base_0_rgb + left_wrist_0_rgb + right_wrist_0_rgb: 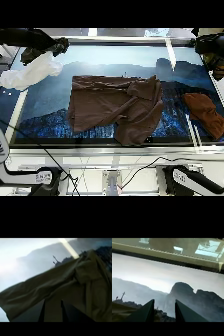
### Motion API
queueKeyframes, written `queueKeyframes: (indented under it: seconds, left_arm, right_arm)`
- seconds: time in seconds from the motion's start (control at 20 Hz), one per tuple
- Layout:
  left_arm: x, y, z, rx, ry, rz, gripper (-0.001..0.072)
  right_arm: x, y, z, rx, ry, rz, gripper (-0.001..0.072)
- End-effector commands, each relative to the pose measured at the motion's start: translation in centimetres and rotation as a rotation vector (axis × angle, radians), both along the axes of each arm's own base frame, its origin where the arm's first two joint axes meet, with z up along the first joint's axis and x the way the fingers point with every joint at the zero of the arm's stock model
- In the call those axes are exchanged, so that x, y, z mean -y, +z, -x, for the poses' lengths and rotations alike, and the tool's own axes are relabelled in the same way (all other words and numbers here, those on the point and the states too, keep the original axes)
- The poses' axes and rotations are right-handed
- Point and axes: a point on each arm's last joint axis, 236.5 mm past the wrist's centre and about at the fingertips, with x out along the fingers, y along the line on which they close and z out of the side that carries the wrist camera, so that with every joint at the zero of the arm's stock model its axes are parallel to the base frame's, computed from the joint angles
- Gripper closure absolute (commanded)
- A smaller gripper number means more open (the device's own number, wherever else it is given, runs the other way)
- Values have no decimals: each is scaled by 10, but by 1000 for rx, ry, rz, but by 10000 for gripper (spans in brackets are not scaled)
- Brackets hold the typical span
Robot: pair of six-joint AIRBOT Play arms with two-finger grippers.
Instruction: Fold the shirts.
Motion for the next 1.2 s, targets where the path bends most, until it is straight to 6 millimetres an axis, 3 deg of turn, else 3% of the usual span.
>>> queueKeyframes:
  seconds: [0.0, 0.25, 0.4, 0.55, 0.7, 0.85, 1.15]
  left_arm:
    - [-3, -10, 52, -137, 20, -74, 489]
    - [-13, -89, 73, -471, 88, -89, 486]
    - [-22, -142, 78, -601, 114, -122, 486]
    - [-29, -182, 92, -715, 127, -152, 486]
    - [-29, -194, 93, -738, 132, -147, 486]
    - [-29, -192, 84, -703, 150, -136, 486]
    - [-29, -190, 70, -654, 175, -120, 486]
  right_arm:
    - [-7, 0, 47, -99, 30, 71, 413]
    - [-5, -100, 95, -510, 61, 85, 413]
    - [-1, -180, 113, -697, 39, 44, 400]
    - [-19, -266, 149, -891, 65, -87, 336]
    - [-40, -328, 195, -1055, 73, -238, 329]
    - [-59, -362, 244, -1225, 53, -352, 329]
    - [-75, -401, 274, -1302, -6, -451, 330]
